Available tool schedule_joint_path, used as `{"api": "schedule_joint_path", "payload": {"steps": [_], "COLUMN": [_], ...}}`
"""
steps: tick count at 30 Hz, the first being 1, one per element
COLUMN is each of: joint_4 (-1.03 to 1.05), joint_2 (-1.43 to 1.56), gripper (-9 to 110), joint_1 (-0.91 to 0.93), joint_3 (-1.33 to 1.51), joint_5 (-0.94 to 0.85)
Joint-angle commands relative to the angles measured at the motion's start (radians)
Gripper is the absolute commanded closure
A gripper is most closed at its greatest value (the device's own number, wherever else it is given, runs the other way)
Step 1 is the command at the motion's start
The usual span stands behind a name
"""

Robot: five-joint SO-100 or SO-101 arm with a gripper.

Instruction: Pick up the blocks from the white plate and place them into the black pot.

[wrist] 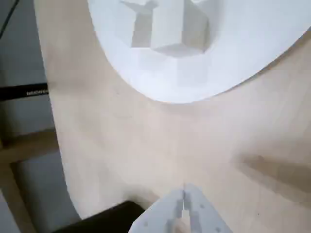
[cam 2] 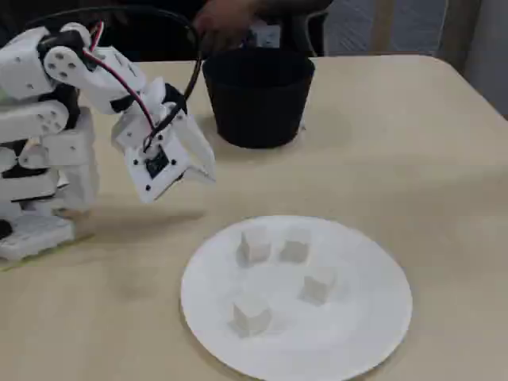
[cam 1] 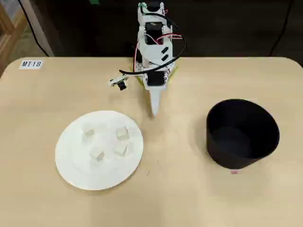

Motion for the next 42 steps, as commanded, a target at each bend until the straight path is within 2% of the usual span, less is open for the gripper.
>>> {"api": "schedule_joint_path", "payload": {"steps": [1,11,19,22,27,33,42], "joint_4": [-0.018,-0.018,0.087,0.115,0.176,0.310,0.282], "joint_2": [0.005,0.005,-0.025,-0.178,-0.597,-1.049,-1.350], "gripper": [104,104,104,104,104,104,104], "joint_1": [0.104,0.094,0.126,0.161,0.230,0.400,0.624], "joint_3": [-0.003,-0.006,-0.268,-0.397,-0.676,-1.049,-1.172], "joint_5": [0.120,0.118,0.123,0.126,0.127,0.164,0.221]}}
